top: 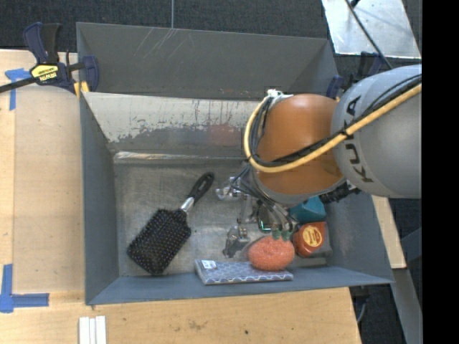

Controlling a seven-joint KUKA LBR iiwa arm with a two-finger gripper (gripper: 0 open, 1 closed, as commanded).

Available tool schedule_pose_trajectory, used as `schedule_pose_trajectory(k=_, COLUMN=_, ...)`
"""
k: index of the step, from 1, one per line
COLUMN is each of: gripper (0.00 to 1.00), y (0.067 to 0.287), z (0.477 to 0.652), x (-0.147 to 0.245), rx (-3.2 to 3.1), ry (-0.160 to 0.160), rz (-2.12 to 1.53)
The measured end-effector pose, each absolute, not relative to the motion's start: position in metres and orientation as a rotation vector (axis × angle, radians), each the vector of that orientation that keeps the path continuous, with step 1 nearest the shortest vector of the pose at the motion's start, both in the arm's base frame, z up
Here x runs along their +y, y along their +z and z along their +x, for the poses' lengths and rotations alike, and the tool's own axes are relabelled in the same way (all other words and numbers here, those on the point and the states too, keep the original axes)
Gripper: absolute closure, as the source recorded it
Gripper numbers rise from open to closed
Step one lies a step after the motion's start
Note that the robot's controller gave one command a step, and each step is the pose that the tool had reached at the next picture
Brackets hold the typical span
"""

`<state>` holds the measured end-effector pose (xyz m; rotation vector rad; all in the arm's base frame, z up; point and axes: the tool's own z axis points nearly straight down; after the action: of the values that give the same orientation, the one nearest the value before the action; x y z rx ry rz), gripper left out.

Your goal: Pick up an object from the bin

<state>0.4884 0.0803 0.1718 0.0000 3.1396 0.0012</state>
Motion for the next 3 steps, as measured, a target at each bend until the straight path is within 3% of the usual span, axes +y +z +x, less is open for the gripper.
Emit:
schedule_pose_trajectory(k=1, gripper=0.0, y=0.155, z=0.494, x=0.06, rx=3.132, ry=0.004, rz=-0.13)
schedule_pose_trajectory(k=2, gripper=0.0, y=0.115, z=0.497, x=0.02, rx=3.134, ry=-0.002, rz=-0.179)
schedule_pose_trajectory(k=3, gripper=0.0, y=0.129, z=0.508, x=-0.014, rx=3.139, ry=0.001, rz=-0.133)
